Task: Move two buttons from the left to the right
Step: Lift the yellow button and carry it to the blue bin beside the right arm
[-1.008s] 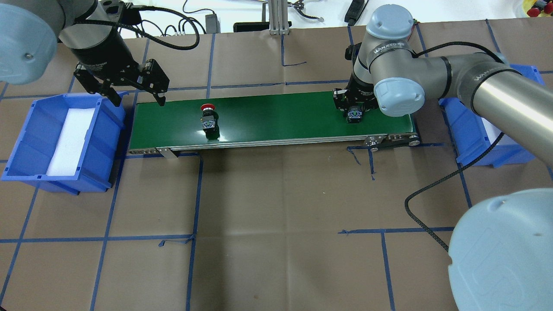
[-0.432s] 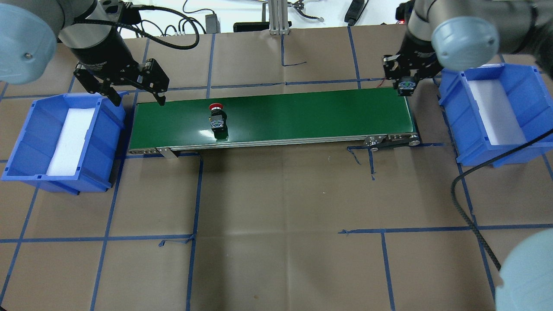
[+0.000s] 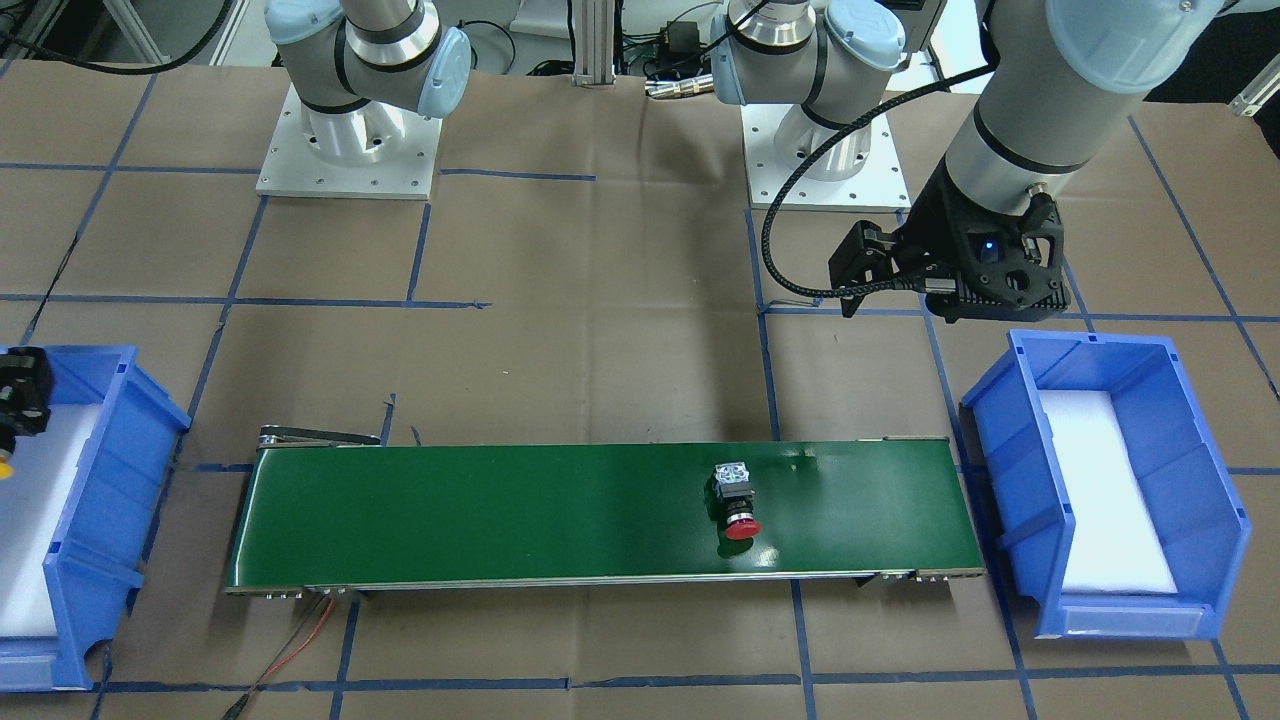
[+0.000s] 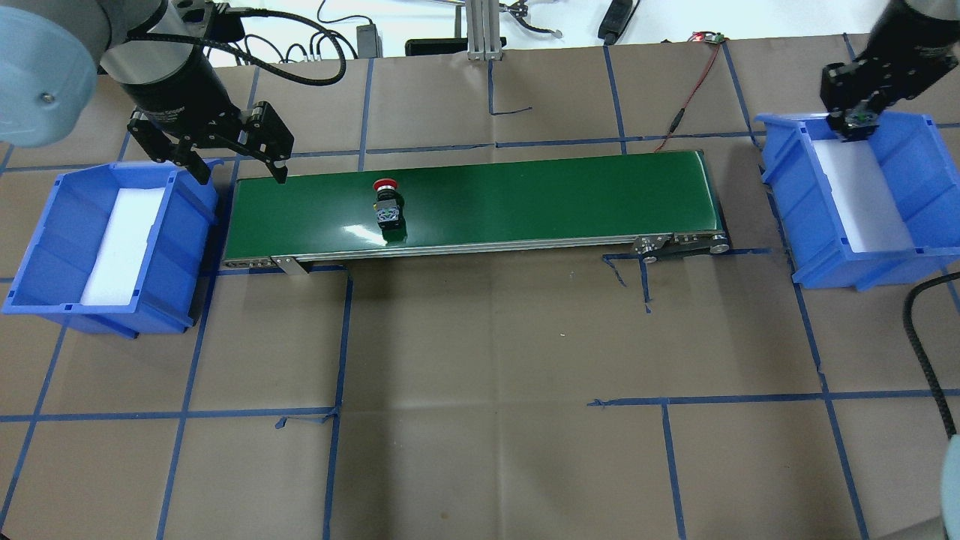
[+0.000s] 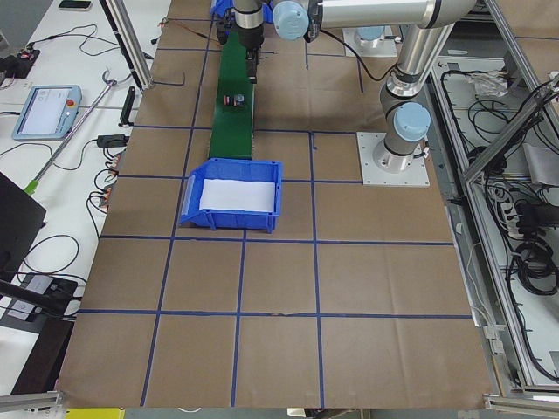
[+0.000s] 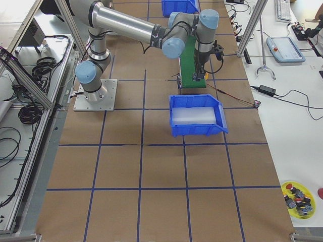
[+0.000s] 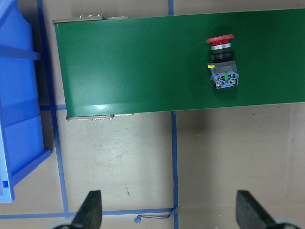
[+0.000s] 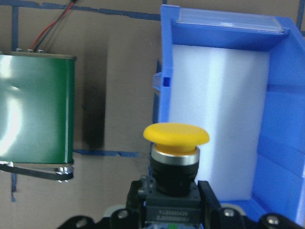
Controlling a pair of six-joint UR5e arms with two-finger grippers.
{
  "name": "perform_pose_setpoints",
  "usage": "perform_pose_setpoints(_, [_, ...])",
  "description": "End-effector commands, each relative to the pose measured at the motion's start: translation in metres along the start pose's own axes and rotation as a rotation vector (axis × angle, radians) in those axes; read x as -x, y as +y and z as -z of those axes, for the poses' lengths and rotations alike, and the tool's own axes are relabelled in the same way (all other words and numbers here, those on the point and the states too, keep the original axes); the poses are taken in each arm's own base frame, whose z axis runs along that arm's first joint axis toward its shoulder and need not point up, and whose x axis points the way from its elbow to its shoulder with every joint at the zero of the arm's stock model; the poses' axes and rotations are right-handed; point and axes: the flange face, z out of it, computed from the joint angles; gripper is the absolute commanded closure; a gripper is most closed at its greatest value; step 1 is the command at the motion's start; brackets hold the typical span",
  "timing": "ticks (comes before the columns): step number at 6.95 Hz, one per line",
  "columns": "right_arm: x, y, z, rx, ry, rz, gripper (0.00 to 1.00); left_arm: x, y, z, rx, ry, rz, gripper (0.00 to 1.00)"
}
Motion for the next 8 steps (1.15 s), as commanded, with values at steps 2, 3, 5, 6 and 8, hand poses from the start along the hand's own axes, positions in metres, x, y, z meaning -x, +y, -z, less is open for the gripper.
perform_pose_setpoints(2, [-0.069,0.030,-0.066,0.034,-0.024,0.030,0.98,0.001,0.000,0.000,0.001,0.002,0.001,0.00])
perform_pose_setpoints(3, [-0.067,0.034,-0.095,0.007,-0.004,0.031,0.98,0.000,0.002,0.001,-0.002,0.001,0.001,0.00])
perform_pose_setpoints(5, [-0.059,0.046,-0.152,0.009,-0.007,0.027,0.97,0.000,0.000,-0.001,0.001,0.003,0.000,0.00])
perform_pose_setpoints(6, [-0.075,0.051,-0.176,0.034,-0.025,0.009,0.97,0.000,0.001,0.000,-0.001,0.003,0.000,0.00])
perform_pose_setpoints(8, [-0.074,0.052,-0.205,0.042,-0.051,0.006,0.97,0.000,0.001,0.001,-0.002,0.001,0.000,0.00])
